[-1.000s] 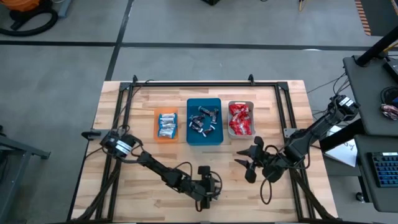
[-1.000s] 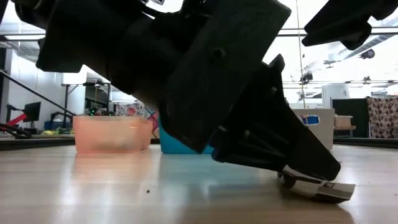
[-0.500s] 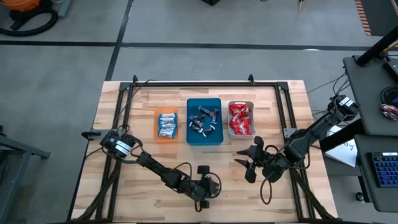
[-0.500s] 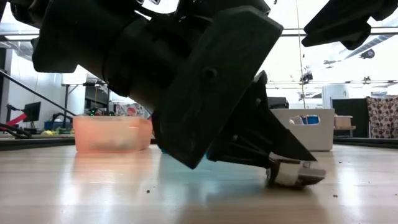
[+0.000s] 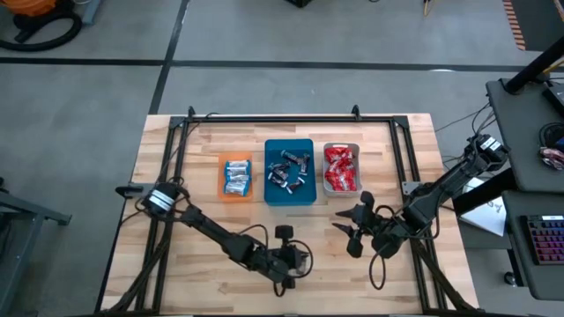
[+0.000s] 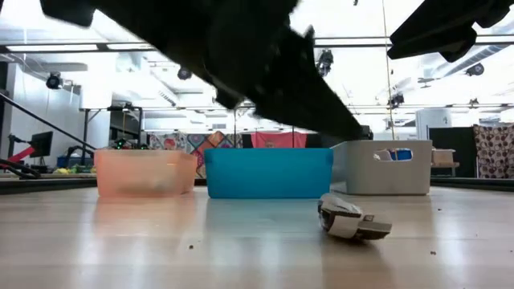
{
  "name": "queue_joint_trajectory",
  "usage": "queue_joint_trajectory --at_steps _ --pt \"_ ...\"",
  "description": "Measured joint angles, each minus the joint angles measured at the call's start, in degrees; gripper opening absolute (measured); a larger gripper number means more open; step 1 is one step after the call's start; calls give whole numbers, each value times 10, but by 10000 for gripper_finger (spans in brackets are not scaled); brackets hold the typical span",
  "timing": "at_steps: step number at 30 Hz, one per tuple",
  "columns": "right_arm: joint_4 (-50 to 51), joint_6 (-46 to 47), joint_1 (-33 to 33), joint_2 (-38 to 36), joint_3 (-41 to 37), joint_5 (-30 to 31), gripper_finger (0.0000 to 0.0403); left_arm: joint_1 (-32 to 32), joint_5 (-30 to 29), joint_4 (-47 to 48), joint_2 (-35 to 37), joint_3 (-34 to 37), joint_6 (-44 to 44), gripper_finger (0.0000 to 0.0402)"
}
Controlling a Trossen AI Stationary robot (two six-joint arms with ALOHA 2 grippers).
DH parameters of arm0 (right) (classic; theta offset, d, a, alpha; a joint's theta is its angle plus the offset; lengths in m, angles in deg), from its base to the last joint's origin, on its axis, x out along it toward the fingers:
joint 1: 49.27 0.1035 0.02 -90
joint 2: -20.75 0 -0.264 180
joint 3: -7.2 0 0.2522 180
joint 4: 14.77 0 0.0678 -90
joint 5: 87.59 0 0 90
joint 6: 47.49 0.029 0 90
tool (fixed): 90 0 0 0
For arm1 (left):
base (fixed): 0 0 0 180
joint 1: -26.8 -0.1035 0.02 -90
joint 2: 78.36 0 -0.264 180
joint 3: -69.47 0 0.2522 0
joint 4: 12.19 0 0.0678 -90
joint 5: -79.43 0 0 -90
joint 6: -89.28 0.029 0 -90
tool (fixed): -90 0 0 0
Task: Sort candy
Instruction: Put the brown chocolate bar into the blue bin
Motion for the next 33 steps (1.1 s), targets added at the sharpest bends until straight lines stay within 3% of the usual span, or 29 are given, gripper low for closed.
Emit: queue_joint_trajectory --at_steps 3,6,13,21,25,28,33 --pt "0 -3 0 0 0 11 146 -1 0 28 24 0 18 1" --pt "0 -4 0 0 0 12 146 -2 45 69 47 0 12 1" --pt "-2 -5 0 0 -1 12 146 -3 97 160 63 0 -118 11" --pt "-16 3 3 1 -4 1 146 -1 149 147 39 0 -216 110" --pt "-68 -23 5 29 -4 -93 146 3 147 148 36 0 -256 171" --pt "-106 -69 11 82 -4 -128 146 12 132 145 36 0 -229 208" --pt "-221 -160 16 193 -5 -109 146 32 90 153 36 0 -143 242"
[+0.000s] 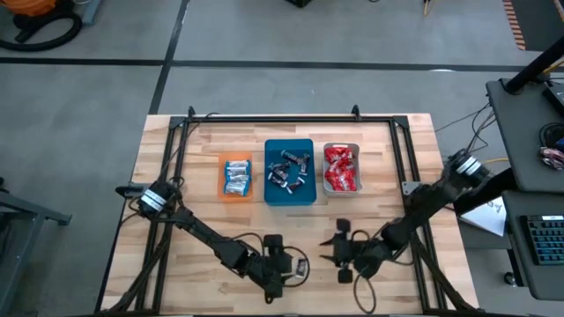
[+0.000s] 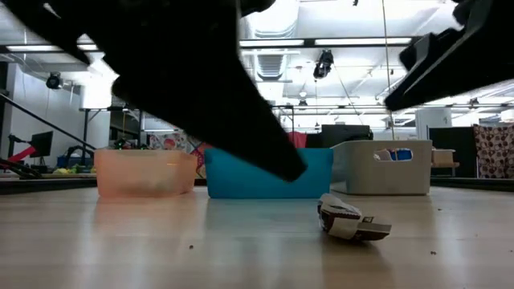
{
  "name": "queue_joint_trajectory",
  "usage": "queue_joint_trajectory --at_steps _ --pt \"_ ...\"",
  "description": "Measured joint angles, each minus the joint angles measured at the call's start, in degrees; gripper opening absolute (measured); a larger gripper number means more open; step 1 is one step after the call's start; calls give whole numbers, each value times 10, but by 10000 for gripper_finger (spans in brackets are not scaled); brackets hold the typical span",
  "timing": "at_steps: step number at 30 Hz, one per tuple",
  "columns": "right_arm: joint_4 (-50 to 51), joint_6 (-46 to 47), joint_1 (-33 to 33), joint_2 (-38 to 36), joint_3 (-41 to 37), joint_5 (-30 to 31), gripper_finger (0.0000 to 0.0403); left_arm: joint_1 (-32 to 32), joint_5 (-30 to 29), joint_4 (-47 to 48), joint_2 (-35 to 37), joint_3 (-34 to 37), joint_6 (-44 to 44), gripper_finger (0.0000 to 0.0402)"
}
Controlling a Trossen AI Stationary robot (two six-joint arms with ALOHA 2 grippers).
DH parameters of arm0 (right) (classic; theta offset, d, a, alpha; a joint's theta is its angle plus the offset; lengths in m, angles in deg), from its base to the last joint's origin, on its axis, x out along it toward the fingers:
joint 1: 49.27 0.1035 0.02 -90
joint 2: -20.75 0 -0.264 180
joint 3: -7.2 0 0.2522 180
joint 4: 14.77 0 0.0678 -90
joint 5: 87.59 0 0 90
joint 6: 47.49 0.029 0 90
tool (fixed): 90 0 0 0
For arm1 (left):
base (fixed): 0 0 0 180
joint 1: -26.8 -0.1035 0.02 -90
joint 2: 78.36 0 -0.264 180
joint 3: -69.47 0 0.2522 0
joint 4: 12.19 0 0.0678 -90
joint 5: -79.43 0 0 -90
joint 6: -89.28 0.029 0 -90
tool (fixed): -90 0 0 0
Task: Sort candy
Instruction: Put the brown chocolate bar into the blue bin
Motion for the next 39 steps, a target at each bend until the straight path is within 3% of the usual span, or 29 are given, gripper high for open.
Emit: queue_joint_trajectory --at_steps 3,6,14,18,24,29,39 --pt "-108 -65 0 61 0 -1 149 5 -4 17 0 0 10 246" --pt "-154 -66 -6 99 8 -9 160 10 -4 40 0 0 -14 243" --pt "-155 -27 -13 148 55 -31 240 25 -7 152 4 -4 -41 232" --pt "-143 -14 -14 172 86 -31 291 27 -15 158 4 -4 -42 232" --pt "-34 12 -13 211 158 -32 351 35 -20 157 4 -4 -43 232" --pt "79 82 -14 247 213 -17 356 45 -26 152 4 -4 -45 232" --pt "60 117 -26 331 265 -25 353 46 -46 146 4 -3 -46 232"
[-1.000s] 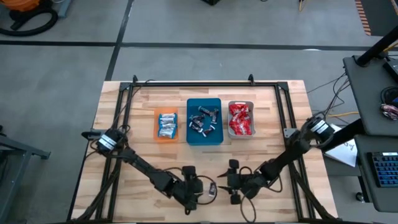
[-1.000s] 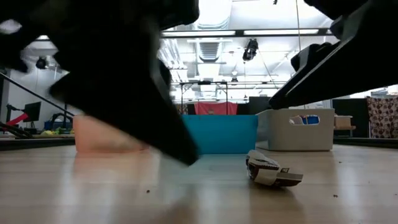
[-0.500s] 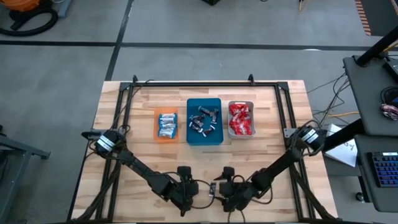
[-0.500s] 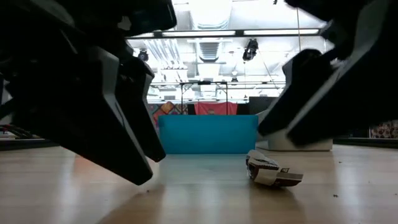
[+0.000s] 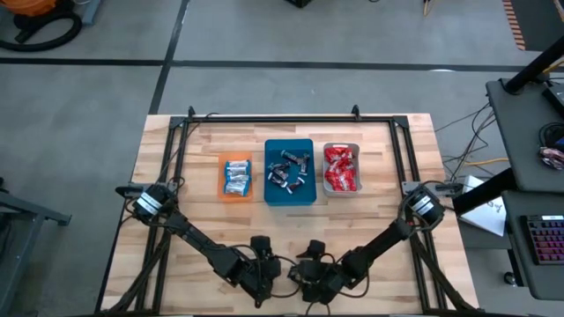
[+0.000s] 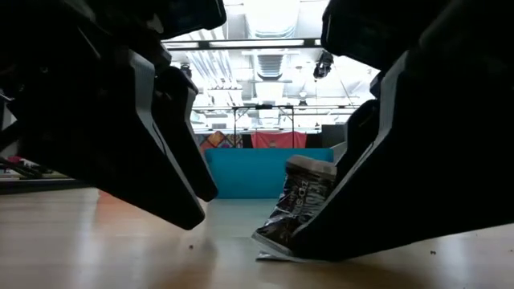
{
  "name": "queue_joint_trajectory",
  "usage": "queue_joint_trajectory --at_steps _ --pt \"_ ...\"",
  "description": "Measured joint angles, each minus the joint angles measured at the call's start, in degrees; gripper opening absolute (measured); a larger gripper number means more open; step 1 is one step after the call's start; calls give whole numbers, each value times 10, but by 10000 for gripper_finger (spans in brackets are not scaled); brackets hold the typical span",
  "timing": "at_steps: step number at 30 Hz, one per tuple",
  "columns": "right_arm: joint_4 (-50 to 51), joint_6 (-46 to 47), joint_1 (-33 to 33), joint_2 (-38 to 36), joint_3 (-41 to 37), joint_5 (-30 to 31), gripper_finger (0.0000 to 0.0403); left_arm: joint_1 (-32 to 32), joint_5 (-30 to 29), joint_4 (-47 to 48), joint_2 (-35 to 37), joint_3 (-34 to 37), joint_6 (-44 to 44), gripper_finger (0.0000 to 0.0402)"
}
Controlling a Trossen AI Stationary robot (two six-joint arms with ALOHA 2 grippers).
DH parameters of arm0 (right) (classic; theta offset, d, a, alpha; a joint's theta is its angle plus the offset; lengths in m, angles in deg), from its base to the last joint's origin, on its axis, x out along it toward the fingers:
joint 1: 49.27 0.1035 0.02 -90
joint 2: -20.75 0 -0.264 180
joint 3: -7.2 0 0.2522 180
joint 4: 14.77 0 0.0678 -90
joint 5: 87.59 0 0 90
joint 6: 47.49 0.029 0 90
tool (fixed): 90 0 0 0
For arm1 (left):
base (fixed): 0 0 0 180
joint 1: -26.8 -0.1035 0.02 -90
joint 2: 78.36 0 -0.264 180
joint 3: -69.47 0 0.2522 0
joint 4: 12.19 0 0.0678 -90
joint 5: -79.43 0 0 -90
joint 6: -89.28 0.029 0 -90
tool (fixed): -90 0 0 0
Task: Sort candy
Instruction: Put the brown chocolate bar into the blue bin
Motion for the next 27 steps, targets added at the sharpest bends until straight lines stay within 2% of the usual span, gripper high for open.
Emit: queue_joint_trajectory --at_steps 8,13,21,27 --pt "-25 -31 -1 12 -3 -2 304 1 -9 -10 0 0 -9 232" --pt "-58 -64 -1 13 -4 4 259 1 -9 -22 0 0 -7 232" --pt "-112 -120 0 16 -5 9 147 1 -10 -22 0 0 -4 232" --pt "-129 -151 -1 17 -6 14 50 4 -39 -18 0 0 -4 232"
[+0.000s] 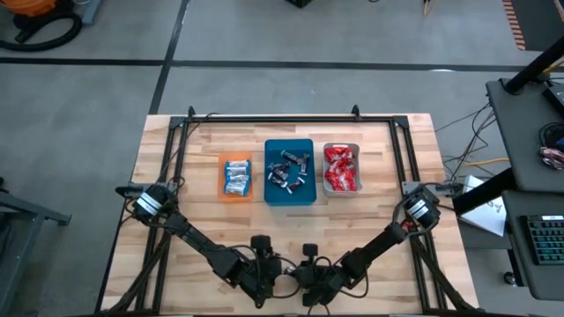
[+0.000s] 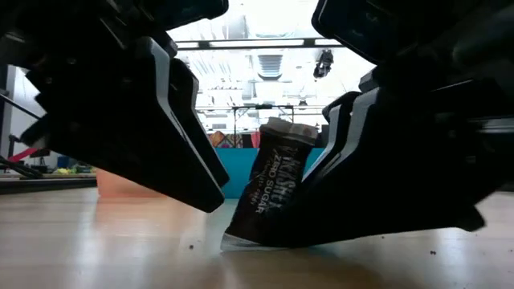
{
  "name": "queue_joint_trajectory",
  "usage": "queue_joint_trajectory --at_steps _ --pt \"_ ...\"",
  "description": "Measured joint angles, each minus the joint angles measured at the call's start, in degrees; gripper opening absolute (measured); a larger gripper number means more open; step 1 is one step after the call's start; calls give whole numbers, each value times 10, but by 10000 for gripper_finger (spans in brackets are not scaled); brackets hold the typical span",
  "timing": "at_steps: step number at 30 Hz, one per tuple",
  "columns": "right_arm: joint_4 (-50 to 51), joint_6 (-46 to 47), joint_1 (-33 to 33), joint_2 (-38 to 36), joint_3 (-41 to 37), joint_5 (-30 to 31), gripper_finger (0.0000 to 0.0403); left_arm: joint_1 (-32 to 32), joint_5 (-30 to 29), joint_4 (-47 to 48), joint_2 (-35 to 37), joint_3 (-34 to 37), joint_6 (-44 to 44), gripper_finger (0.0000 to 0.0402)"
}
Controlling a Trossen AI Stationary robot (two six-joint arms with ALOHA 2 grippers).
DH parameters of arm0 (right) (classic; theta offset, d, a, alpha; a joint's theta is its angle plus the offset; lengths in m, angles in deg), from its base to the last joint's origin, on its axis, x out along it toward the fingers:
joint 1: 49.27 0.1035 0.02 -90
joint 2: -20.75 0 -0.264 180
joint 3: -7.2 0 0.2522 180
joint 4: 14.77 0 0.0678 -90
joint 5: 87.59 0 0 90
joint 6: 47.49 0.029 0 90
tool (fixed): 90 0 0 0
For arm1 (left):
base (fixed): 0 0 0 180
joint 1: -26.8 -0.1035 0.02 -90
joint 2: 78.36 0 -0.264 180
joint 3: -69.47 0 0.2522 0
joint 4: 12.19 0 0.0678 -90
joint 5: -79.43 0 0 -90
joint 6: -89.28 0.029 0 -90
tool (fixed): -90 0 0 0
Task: Sort candy
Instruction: Put the brown chocolate bar into the blue bin
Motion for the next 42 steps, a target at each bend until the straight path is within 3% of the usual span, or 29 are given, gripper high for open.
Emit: queue_joint_trajectory --at_steps 3,10,16,21,26,31,33,38,42 --pt "-1 -14 0 -1 0 2 16 4 -12 1 1 0 0 232" --pt "6 -41 -1 -18 -5 -5 9 11 -16 59 13 0 -8 232" --pt "84 -51 -10 -100 -14 -28 8 28 -50 154 59 0 -45 232" --pt "136 -89 -38 -192 -38 -19 8 56 -123 213 115 0 -42 232" --pt "135 -145 -114 -285 -76 3 9 75 -208 223 163 1 7 232" --pt "133 -163 -240 -333 -109 5 9 75 -271 224 195 10 64 232" --pt "132 -163 -295 -337 -118 -28 9 72 -291 224 206 26 80 232" --pt "128 -153 -406 -317 -127 -176 9 60 -311 220 246 87 71 232" --pt "135 -132 -452 -295 -123 -209 20 45 -311 176 296 150 72 232"
